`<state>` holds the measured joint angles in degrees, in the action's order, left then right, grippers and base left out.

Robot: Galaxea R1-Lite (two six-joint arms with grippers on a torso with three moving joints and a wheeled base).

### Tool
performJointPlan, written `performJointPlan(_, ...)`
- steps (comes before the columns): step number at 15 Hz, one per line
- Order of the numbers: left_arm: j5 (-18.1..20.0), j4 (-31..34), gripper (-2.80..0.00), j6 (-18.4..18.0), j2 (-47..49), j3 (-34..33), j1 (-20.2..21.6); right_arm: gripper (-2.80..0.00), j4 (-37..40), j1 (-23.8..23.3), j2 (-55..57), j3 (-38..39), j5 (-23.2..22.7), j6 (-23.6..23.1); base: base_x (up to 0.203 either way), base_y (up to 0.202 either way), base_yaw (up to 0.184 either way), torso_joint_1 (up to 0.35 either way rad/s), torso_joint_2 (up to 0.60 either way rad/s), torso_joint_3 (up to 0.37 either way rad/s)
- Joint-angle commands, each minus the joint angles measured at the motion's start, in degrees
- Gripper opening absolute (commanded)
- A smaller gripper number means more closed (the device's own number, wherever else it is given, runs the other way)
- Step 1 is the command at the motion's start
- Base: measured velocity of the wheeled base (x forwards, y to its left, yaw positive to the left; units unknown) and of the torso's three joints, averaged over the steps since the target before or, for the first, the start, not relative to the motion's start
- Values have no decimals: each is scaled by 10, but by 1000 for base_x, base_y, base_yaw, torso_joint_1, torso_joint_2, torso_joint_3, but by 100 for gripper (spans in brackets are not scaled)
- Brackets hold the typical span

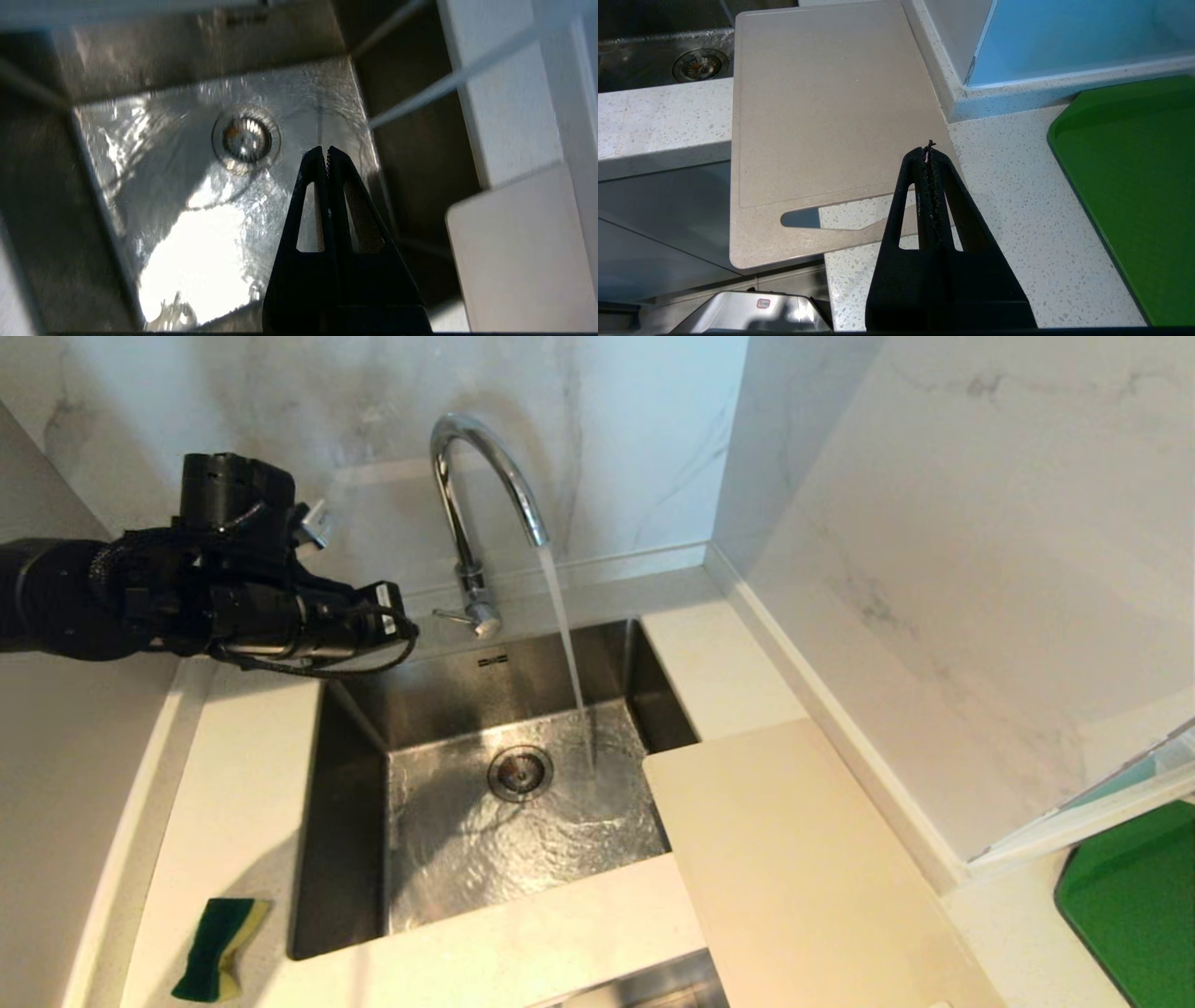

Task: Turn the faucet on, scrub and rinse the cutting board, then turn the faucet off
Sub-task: Turn off the tap

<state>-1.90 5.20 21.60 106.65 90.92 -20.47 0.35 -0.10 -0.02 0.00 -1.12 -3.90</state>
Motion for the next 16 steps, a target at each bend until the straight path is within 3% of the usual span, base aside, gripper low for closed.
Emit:
performJointPlan(1, -27, -40, -280, 1, 63, 31, 0, -280, 0, 0, 0, 1, -1, -5, 0, 0, 0, 0, 0, 0)
performJointPlan(4, -111, -106, -280, -12, 134, 79, -1, -280, 1, 0, 0, 1, -5, -16, 0, 0, 0, 0, 0, 0)
performJointPlan(5, -123, -115, -280, -26, 147, 91, -1, -280, 1, 0, 0, 1, -5, -20, 0, 0, 0, 0, 0, 0)
performJointPlan(9, -125, -103, -280, -46, 170, 126, -5, -280, 1, 0, 0, 1, -5, -25, 0, 0, 0, 0, 0, 0)
performJointPlan(16, -129, -102, -280, -48, 219, 176, -8, -280, 1, 0, 0, 1, -5, -26, 0, 0, 0, 0, 0, 0)
